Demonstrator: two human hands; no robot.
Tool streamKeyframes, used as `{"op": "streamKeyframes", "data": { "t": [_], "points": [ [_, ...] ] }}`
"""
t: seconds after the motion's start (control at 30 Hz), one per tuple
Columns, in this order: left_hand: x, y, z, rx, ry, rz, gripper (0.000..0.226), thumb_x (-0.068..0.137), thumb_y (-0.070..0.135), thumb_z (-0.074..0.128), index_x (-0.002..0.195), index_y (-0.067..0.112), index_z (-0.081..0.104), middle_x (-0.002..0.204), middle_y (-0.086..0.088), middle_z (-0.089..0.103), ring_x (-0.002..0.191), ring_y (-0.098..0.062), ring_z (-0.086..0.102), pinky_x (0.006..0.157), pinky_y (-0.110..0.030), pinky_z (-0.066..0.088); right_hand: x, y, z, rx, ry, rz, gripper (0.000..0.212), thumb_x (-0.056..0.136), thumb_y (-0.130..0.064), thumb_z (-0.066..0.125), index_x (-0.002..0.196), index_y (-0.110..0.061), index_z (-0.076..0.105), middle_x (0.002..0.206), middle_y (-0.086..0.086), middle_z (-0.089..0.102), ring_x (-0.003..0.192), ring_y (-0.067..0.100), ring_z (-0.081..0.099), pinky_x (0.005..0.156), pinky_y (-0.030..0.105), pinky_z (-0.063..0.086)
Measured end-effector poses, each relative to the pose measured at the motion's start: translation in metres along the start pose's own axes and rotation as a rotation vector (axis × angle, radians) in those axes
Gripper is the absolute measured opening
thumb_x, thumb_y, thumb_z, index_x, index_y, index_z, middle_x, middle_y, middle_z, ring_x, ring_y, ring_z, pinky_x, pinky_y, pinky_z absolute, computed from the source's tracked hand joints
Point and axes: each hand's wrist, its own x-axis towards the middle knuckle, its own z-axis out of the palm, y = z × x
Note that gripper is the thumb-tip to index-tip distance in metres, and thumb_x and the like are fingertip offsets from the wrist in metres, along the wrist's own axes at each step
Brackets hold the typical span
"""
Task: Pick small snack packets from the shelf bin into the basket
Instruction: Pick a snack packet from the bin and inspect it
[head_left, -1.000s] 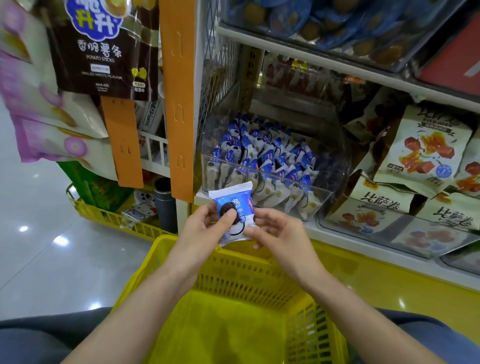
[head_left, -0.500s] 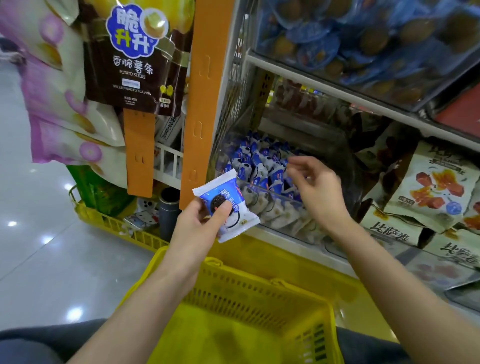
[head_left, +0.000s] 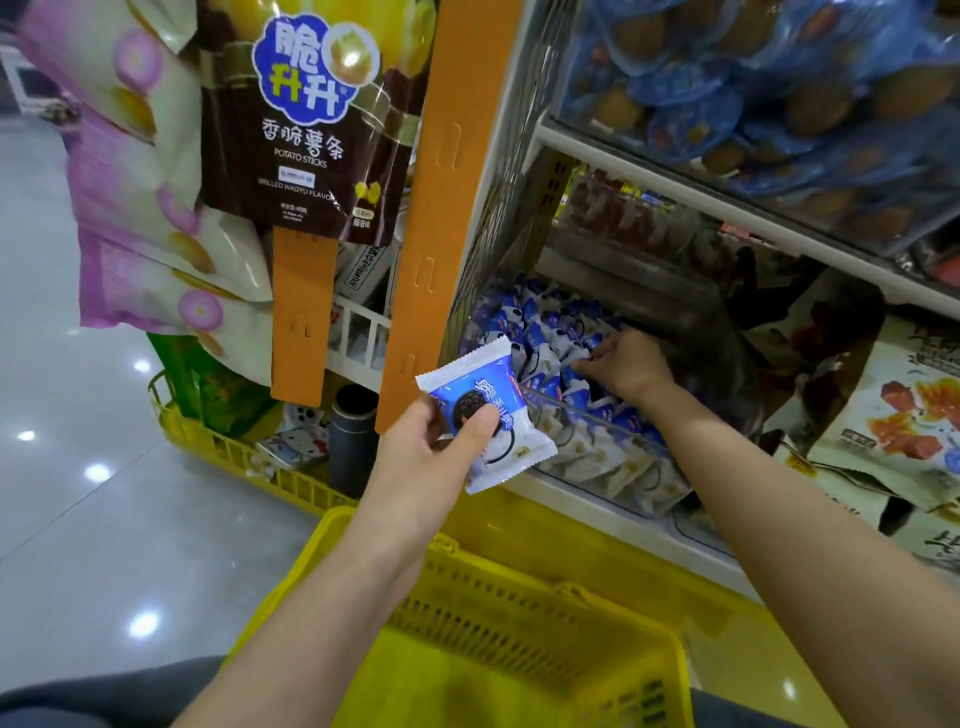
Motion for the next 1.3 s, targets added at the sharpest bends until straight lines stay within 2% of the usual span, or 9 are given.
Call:
{"op": "streamKeyframes", "data": {
  "t": [0.1, 0.27, 0.43, 0.53, 0.67, 0.97, 1.13, 1.23, 1.3],
  "points": [
    [0.0, -0.001, 0.002, 0.008, 0.004, -0.007, 0.012, 0.086, 0.03, 0.062, 0.097, 0.027, 0.062, 0.1, -0.01, 0.07, 0.101, -0.025, 0.065, 0.096, -0.048, 0.048, 0.001, -0.002, 0.002, 0.046, -0.029, 0.036, 0.037, 0.075, -0.027, 0.076, 0.099, 0.0, 0.065, 0.098, 0.016, 0.068, 0.092, 0.029, 0.063, 0.084, 0.038, 0.052],
    [-0.004, -0.001, 0.002, 0.035, 0.004, -0.005, 0.015, 0.086, 0.03, 0.062, 0.101, 0.027, 0.06, 0.098, 0.0, 0.071, 0.097, -0.021, 0.066, 0.092, -0.041, 0.052, 0.0, -0.004, 0.007, 0.178, -0.034, -0.022, 0.016, 0.078, -0.013, 0.073, 0.07, -0.018, 0.06, 0.096, 0.006, 0.067, 0.083, 0.014, 0.057, 0.076, 0.026, 0.045],
    [-0.006, 0.001, -0.001, 0.044, 0.005, 0.016, 0.022, 0.087, 0.029, 0.061, 0.108, 0.027, 0.059, 0.102, 0.001, 0.069, 0.097, -0.014, 0.064, 0.083, -0.026, 0.053, -0.002, -0.005, -0.002, 0.182, 0.012, -0.055, 0.009, 0.084, -0.009, 0.065, 0.076, -0.014, 0.064, 0.093, 0.005, 0.066, 0.084, 0.015, 0.058, 0.078, 0.027, 0.047],
    [-0.007, 0.003, -0.002, 0.038, -0.01, 0.042, 0.029, 0.085, 0.027, 0.063, 0.113, 0.028, 0.058, 0.102, 0.01, 0.069, 0.091, 0.001, 0.064, 0.066, -0.006, 0.048, -0.013, -0.005, -0.022, 0.231, 0.158, -0.137, 0.007, 0.086, -0.011, 0.062, 0.083, -0.017, 0.062, 0.087, 0.002, 0.063, 0.079, 0.012, 0.057, 0.074, 0.024, 0.047],
    [-0.008, 0.004, -0.002, 0.042, -0.014, 0.033, 0.025, 0.083, 0.022, 0.066, 0.106, 0.028, 0.058, 0.1, 0.008, 0.069, 0.092, -0.002, 0.064, 0.066, -0.01, 0.049, -0.049, -0.016, -0.054, 0.361, 0.351, -0.305, 0.008, 0.088, -0.019, 0.061, 0.083, -0.022, 0.057, 0.079, -0.008, 0.061, 0.07, -0.002, 0.056, 0.058, 0.0, 0.039],
    [-0.021, 0.009, 0.003, 0.035, -0.101, 0.048, 0.033, 0.075, 0.033, 0.067, 0.105, 0.022, 0.059, 0.092, 0.009, 0.068, 0.067, 0.003, 0.062, 0.059, -0.01, 0.047, -0.15, -0.017, -0.05, 0.634, -0.115, -0.394, 0.013, 0.086, -0.015, 0.064, 0.077, -0.024, 0.061, 0.077, -0.006, 0.069, 0.069, 0.01, 0.067, 0.06, 0.022, 0.055],
    [-0.028, 0.008, 0.002, 0.131, -0.105, 0.06, 0.044, 0.06, 0.053, 0.061, 0.098, 0.032, 0.058, 0.103, 0.011, 0.066, 0.094, -0.003, 0.061, 0.076, -0.016, 0.05, -0.165, -0.017, -0.039, 0.789, -0.217, -0.314, 0.014, 0.088, -0.013, 0.061, 0.077, -0.021, 0.059, 0.078, -0.002, 0.07, 0.072, 0.012, 0.066, 0.06, 0.026, 0.055],
    [-0.027, 0.009, 0.0, 0.1, -0.108, -0.029, 0.055, 0.059, 0.055, 0.06, 0.109, 0.035, 0.05, 0.113, 0.011, 0.058, 0.105, -0.003, 0.056, 0.081, -0.021, 0.046, -0.172, -0.019, -0.036, 0.914, -0.28, -0.209, 0.008, 0.092, -0.017, 0.055, 0.087, -0.015, 0.061, 0.082, 0.002, 0.072, 0.074, 0.012, 0.068, 0.061, 0.022, 0.055],
    [-0.027, 0.009, 0.001, 0.033, -0.193, -0.138, 0.064, 0.063, 0.052, 0.061, 0.12, 0.024, 0.051, 0.116, 0.001, 0.063, 0.105, -0.015, 0.062, 0.083, -0.033, 0.053, -0.176, -0.022, -0.035, 0.938, -0.335, -0.173, 0.021, 0.097, -0.026, 0.046, 0.102, -0.013, 0.062, 0.094, 0.004, 0.072, 0.081, 0.015, 0.069, 0.068, 0.024, 0.056]
  ]
}}
